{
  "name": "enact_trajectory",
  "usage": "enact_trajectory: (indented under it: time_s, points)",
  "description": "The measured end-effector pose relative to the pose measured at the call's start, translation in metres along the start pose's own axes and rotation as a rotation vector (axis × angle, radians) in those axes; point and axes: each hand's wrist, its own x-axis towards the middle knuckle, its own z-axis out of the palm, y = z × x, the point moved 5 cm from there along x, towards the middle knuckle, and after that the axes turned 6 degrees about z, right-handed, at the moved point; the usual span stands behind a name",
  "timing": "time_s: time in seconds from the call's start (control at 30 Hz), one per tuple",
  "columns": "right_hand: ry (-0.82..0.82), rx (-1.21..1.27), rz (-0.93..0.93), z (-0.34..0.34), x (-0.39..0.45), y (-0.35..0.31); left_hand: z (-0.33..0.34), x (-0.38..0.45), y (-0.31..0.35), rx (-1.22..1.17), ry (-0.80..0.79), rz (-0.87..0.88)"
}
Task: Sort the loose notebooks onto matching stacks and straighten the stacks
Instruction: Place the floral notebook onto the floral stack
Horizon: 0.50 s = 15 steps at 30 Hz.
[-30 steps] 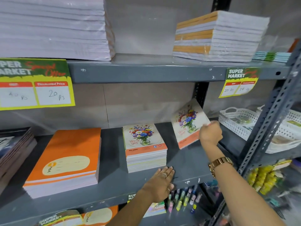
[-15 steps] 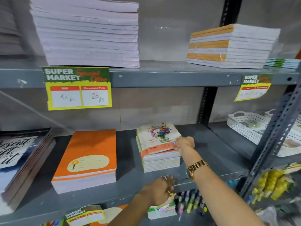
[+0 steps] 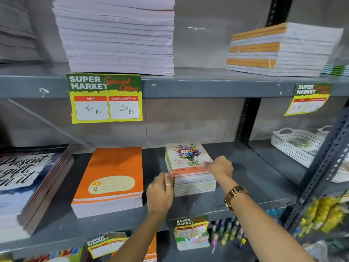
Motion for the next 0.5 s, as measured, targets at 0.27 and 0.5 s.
enact_trajectory:
  time_s: [0.27, 0.5]
  points:
    - [-0.19, 0.439, 0.041, -0.002, 0.024, 0.012, 0.012, 0.019, 0.019, -0.528, -0.19, -0.418]
    - [-0.534, 0.737, 0.12, 0.029, 0.024, 0.04, 0.055, 0.014, -0.001, -0.837, -0.36, -0.622]
